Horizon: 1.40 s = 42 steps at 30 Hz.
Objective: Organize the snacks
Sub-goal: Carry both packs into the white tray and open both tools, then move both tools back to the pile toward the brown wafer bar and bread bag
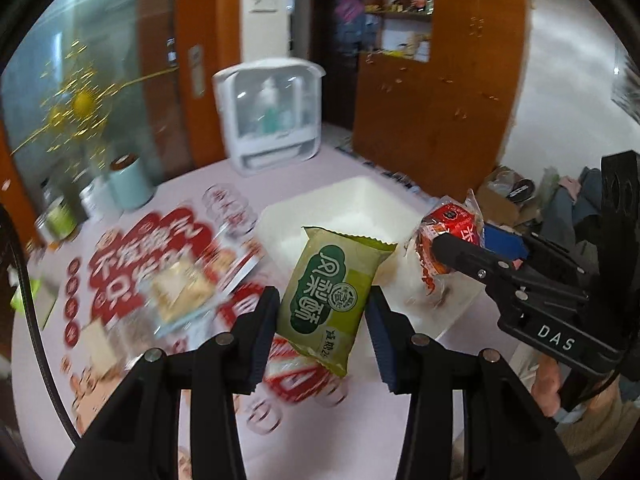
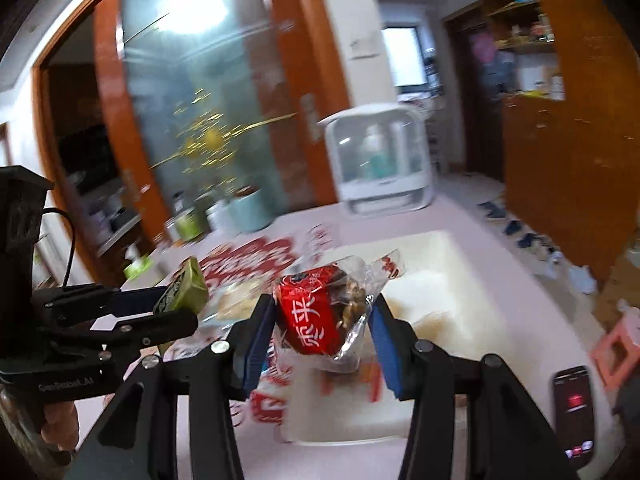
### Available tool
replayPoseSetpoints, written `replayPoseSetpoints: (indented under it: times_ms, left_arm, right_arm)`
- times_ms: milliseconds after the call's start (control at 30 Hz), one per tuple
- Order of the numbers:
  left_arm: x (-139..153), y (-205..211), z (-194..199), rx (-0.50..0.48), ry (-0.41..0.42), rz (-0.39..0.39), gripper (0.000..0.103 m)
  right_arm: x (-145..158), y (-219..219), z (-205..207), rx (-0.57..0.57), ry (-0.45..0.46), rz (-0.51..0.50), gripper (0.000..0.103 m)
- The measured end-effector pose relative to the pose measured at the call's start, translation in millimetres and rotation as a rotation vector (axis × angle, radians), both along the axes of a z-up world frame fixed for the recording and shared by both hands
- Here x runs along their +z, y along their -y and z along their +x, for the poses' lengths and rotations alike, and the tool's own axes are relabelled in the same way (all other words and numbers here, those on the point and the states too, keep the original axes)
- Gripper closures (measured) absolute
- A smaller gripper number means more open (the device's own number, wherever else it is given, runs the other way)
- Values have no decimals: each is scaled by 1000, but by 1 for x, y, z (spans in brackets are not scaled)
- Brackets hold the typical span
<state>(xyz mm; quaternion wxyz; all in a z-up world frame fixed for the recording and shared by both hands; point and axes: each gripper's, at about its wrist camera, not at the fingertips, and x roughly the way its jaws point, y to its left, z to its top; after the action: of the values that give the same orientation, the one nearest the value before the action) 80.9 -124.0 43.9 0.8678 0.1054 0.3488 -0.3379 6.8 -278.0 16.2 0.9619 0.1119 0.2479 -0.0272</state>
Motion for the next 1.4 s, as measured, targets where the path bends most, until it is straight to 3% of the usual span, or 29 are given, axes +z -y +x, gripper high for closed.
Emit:
replayPoseSetpoints:
  times_ms: [267,400,667,733,800,1000,1400]
  left_arm:
    - [13,63,15,7,42,-21,60]
    - [-8,86,33,29,9,9,60]
    - [-70,110,56,38,-108,88,57]
    - [-78,110,58,45,-121,103,31]
    - [-81,105,58,70,-113,94,23]
    - [-77,81,60,115,-136,53,22]
    - [-54,35,16,172,-55,28,21]
  right_arm:
    - [28,47,6,-172,-6,-95,54]
    - [24,64,13,-228,-49,-116,53]
    - [-24,75,33,-226,-222,-88,49]
    - [-36,75,37,-209,-255,-74,45]
    - [-42,74,37,-199,-264,-55,41]
    - [-40,70,35,-204,-230,-44,41]
    - [-32,47,20,-194,-202,-62,41]
